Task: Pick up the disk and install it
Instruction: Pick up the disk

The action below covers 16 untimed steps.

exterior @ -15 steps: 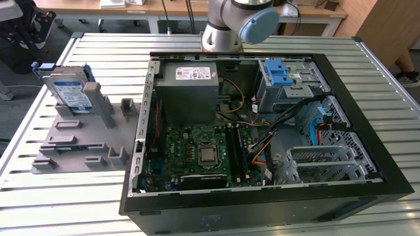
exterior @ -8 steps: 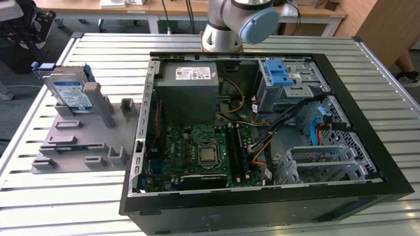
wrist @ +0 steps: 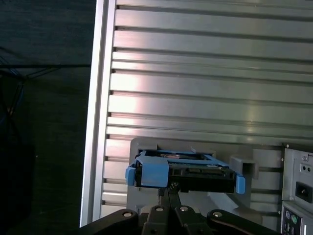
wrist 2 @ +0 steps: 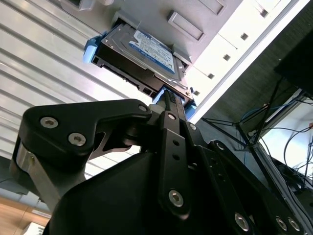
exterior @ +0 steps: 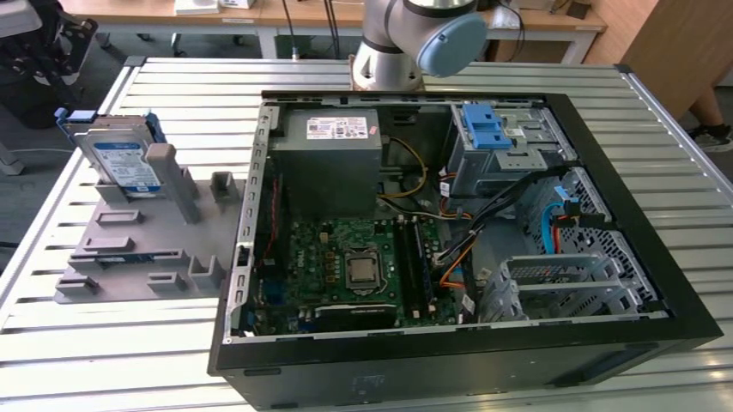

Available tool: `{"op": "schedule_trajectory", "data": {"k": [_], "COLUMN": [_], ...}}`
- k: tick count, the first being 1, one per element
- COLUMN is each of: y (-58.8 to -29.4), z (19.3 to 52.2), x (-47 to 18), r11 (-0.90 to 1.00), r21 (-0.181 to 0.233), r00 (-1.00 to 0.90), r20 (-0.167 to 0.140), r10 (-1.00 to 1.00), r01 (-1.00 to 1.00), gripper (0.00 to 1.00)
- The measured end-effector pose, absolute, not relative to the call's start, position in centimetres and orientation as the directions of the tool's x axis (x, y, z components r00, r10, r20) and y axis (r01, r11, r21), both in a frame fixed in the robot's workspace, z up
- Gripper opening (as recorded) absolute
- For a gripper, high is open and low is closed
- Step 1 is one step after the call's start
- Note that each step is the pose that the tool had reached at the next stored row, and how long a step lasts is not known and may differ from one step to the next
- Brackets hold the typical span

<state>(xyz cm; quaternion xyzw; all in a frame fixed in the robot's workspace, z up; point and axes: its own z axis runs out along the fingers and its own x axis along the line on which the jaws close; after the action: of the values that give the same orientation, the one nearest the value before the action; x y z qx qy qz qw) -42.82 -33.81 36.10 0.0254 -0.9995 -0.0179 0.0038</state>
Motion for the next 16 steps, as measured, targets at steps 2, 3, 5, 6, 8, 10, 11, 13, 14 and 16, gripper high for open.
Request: {"op": "schedule_trajectory", "data": {"k": [2, 3, 5, 6, 8, 10, 11, 13, 14, 16], "y": [-33.81, -33.81, -33.81, -33.81, -33.81, -33.81, -33.81, -33.81, -33.81, -33.81], "z": [36.1, 36.11, 36.1, 36.11, 36.1, 36.1, 36.1, 36.1, 36.11, 36.11], "x": [-42.82, -42.82, -42.82, -42.82, -42.82, -42.82, -42.82, -42.82, -42.82, -42.82], "r11": [0.998, 0.997, 0.996, 0.995, 0.994, 0.992, 0.992, 0.99, 0.99, 0.99], "r21": [0.036, 0.036, 0.036, 0.036, 0.036, 0.036, 0.036, 0.036, 0.036, 0.036], "r00": [-0.998, -0.998, -0.996, -0.996, -0.994, -0.993, -0.992, -0.991, -0.991, -0.99], "r20": [0.006, 0.006, 0.006, 0.006, 0.006, 0.006, 0.006, 0.006, 0.006, 0.006], "r10": [-0.058, -0.065, -0.084, -0.092, -0.105, -0.117, -0.123, -0.135, -0.137, -0.14], "r01": [-0.058, -0.065, -0.083, -0.092, -0.105, -0.117, -0.123, -0.134, -0.137, -0.14], "gripper": [0.11, 0.11, 0.11, 0.11, 0.11, 0.11, 0.11, 0.11, 0.11, 0.11]}}
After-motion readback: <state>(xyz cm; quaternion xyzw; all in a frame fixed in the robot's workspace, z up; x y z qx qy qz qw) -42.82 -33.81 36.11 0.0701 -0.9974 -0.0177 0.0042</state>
